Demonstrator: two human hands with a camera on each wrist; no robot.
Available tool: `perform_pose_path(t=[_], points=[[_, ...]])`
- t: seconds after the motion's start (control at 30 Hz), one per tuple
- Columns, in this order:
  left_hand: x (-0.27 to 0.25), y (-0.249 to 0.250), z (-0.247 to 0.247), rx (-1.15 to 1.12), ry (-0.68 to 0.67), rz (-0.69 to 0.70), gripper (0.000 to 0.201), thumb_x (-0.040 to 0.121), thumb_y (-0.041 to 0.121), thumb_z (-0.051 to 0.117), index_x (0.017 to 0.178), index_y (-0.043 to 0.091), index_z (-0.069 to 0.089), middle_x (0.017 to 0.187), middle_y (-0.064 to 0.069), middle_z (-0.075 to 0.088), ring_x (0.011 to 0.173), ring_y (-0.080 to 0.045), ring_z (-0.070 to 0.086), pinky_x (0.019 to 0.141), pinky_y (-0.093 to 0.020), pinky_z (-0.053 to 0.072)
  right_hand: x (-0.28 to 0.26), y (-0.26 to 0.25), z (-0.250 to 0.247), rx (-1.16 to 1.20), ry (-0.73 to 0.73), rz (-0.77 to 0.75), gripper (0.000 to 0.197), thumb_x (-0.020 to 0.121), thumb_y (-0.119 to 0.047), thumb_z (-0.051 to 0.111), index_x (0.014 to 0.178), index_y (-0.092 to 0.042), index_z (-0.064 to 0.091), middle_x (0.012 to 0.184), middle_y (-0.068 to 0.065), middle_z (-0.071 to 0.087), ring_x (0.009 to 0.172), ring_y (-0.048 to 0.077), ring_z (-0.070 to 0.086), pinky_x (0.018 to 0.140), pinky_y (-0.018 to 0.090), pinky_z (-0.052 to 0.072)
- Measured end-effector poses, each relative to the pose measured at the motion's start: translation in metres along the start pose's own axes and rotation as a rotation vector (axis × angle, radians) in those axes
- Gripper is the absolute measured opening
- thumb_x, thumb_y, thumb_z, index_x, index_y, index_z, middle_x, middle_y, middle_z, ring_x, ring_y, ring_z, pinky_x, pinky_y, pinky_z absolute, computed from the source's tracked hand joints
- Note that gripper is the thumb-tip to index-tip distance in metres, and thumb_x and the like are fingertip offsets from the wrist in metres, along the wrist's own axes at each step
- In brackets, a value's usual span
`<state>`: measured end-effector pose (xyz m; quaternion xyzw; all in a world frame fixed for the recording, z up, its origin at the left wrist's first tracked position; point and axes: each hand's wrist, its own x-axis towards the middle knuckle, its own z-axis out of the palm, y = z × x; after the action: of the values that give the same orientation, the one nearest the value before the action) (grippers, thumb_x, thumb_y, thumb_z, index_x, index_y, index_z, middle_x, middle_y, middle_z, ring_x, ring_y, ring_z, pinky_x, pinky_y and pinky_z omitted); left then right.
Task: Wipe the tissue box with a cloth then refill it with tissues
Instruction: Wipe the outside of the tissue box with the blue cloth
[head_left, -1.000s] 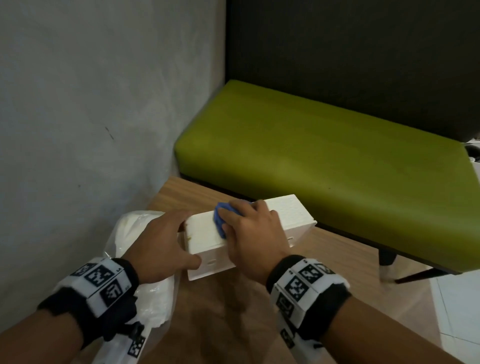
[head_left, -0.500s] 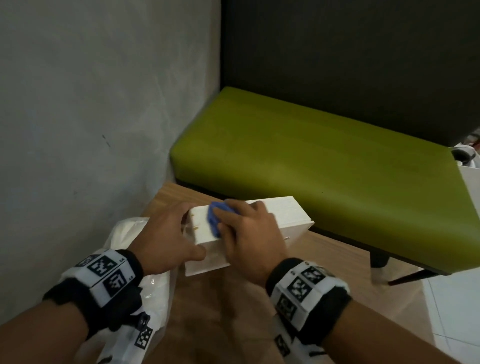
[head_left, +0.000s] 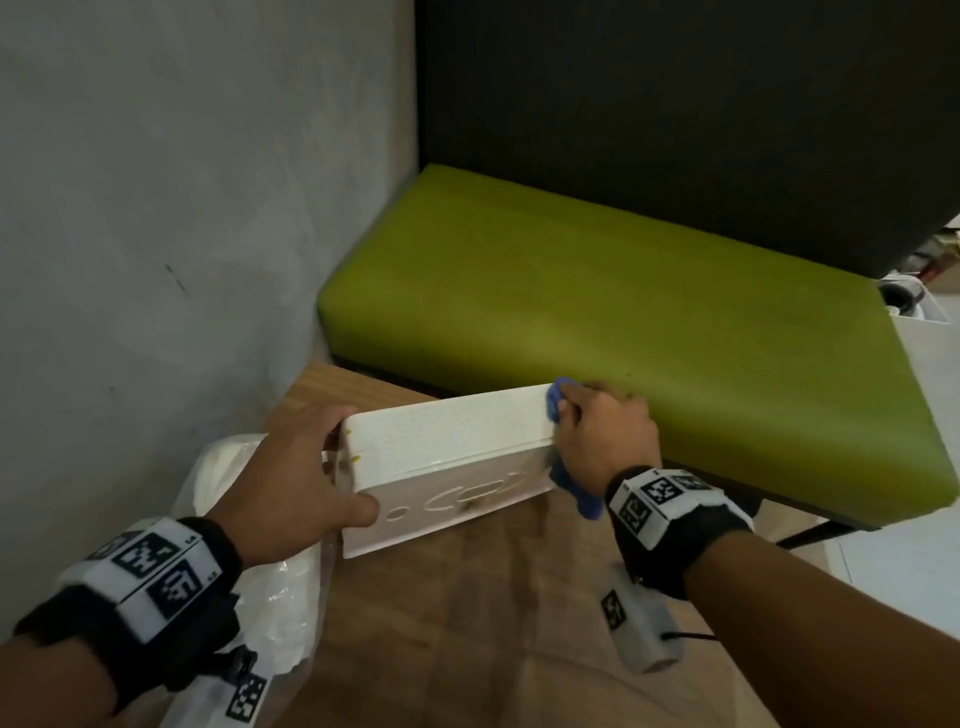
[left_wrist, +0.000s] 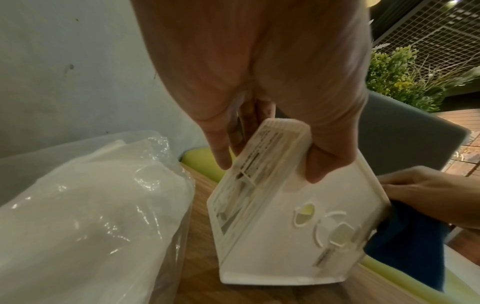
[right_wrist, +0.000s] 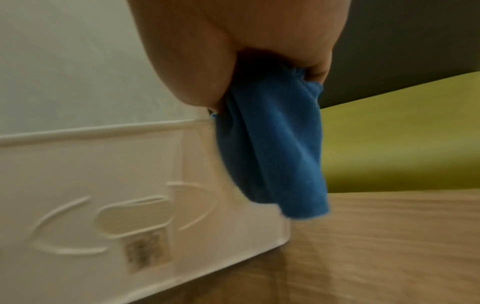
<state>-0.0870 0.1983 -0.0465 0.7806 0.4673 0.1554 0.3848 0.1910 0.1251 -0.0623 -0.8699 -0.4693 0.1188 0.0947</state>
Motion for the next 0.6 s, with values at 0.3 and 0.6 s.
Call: perform_pose_path(t=[0.3, 0.6], points=[[-0.002, -0.006, 0.007, -0.168, -0.037, -0.038, 0.075, 0.049, 0.064, 0.078, 0.115, 0.048, 0.046, 0.126, 0.017, 0.052, 0.115, -0.004, 0.053, 0.091, -0.027, 0.048, -0.006, -0.009, 0.018, 0.169, 0.110, -0.100, 0.050, 0.090, -0.042, 0.029, 0.130, -0.033, 0.059, 0.134, 0.004, 0.058, 0.112, 0.034, 0.053, 0.090, 0.045, 0.045], [-0.005, -0.003, 0.010, -0.145, -0.040, -0.077, 0.074, 0.047, 0.040, 0.086, 0.111, 0.043, 0.047, 0.118, 0.012, 0.057, 0.107, -0.007, 0.059, 0.084, -0.034, 0.059, -0.001, -0.009, 0.011, 0.167, 0.057, -0.042, 0.042, 0.095, -0.037, 0.035, 0.128, -0.031, 0.060, 0.132, 0.006, 0.058, 0.114, 0.035, 0.053, 0.091, 0.044, 0.045]])
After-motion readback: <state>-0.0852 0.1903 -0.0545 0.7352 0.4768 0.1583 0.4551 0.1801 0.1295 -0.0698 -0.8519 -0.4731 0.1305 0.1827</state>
